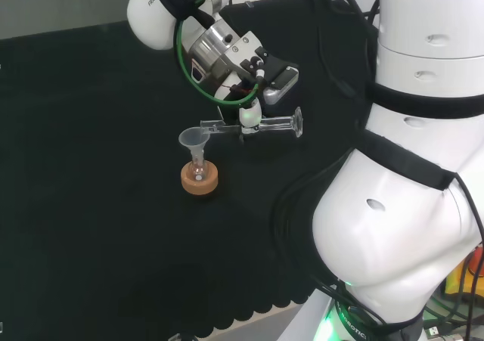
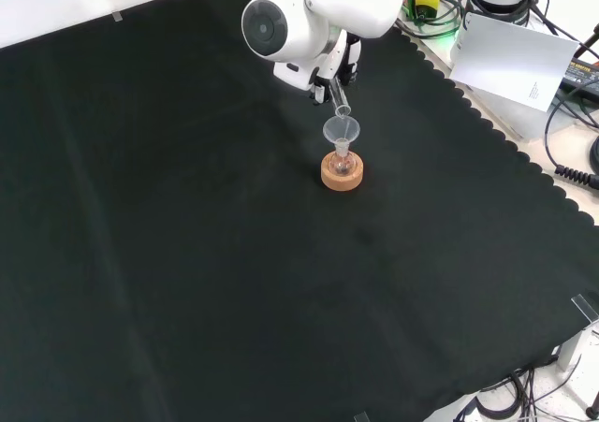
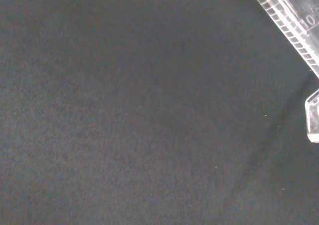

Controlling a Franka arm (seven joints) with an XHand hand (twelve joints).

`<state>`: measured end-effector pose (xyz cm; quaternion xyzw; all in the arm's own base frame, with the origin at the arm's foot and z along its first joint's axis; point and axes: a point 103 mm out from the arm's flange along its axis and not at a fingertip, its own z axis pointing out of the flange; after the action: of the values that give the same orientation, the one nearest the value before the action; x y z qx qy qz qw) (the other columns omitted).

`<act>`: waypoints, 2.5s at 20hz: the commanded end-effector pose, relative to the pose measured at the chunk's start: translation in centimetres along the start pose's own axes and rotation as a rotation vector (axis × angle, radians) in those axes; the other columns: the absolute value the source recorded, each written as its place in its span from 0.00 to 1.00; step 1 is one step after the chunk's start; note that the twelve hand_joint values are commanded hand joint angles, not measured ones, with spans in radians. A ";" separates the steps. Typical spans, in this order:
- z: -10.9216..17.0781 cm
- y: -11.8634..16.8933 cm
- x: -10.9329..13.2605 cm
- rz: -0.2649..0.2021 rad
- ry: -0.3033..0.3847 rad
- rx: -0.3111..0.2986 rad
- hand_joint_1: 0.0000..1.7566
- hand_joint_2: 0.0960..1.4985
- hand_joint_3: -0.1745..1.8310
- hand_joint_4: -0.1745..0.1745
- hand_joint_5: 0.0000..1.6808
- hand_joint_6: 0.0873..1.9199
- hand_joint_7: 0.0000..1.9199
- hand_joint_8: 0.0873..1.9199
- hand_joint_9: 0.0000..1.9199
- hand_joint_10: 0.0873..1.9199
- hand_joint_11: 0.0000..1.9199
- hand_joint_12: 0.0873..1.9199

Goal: Pour the water from the graduated cylinder into the round-bottom flask.

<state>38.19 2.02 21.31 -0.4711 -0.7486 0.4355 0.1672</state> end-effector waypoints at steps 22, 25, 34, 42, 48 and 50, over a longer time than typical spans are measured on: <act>-0.9 -0.3 0.2 0.055 -0.032 0.077 0.65 0.74 0.08 0.08 0.57 0.53 0.64 0.16 0.76 0.00 0.71 0.33; -1.0 -0.3 0.2 0.056 -0.033 0.083 0.65 0.74 0.08 0.08 0.57 0.53 0.64 0.16 0.76 0.00 0.71 0.33; -1.0 -0.3 0.1 0.058 -0.031 0.095 0.65 0.75 0.08 0.09 0.56 0.53 0.64 0.15 0.76 0.00 0.71 0.33; -1.1 -0.3 0.1 0.061 -0.027 0.114 0.65 0.75 0.08 0.09 0.56 0.53 0.64 0.15 0.76 0.00 0.71 0.33; -1.2 -0.3 0.0 0.060 -0.023 0.118 0.65 0.75 0.08 0.09 0.56 0.54 0.64 0.15 0.76 0.00 0.71 0.33; -1.2 -0.3 -0.1 0.056 -0.019 0.109 0.64 0.75 0.08 0.09 0.56 0.54 0.64 0.15 0.76 0.00 0.71 0.32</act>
<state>38.82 2.52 22.21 -0.4774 -0.7094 0.4886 0.1732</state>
